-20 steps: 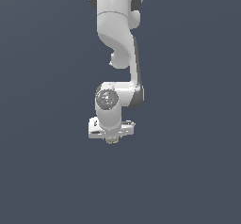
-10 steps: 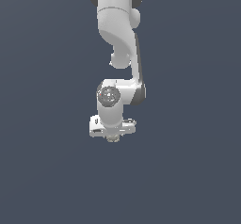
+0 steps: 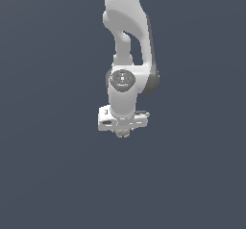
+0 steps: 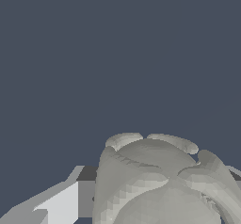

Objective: Pick up the object and move it to a goal position.

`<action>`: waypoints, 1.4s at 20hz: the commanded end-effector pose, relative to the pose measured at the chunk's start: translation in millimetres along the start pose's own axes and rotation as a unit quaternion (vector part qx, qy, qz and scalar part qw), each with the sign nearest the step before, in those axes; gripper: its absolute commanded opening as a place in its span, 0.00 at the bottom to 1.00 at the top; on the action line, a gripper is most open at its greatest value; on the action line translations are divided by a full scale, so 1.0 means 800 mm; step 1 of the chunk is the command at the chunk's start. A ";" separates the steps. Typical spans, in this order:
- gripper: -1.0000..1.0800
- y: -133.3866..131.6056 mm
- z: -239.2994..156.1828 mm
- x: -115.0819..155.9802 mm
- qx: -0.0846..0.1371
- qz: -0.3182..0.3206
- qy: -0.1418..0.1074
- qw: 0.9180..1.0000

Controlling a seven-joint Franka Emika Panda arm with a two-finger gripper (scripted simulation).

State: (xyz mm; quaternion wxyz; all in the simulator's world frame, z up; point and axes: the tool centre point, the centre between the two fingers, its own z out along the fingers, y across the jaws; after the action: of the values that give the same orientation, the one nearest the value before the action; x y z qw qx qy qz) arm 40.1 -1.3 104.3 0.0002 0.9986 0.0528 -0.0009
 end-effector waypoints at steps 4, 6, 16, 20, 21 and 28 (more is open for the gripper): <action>0.00 -0.042 -0.068 -0.014 0.000 0.000 0.001 1.000; 0.00 -0.059 -0.094 -0.020 0.000 0.000 0.001 1.000; 0.00 -0.142 -0.228 -0.047 -0.001 -0.001 0.001 1.000; 0.00 -0.175 -0.281 -0.057 -0.001 -0.001 0.001 1.000; 0.00 -0.183 -0.294 -0.059 -0.001 -0.001 0.001 1.000; 0.00 -0.238 -0.384 -0.074 -0.001 -0.001 0.001 1.000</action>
State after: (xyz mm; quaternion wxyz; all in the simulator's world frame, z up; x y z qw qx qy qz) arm -34.4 173.3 395.9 0.0010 0.9986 0.0536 0.0004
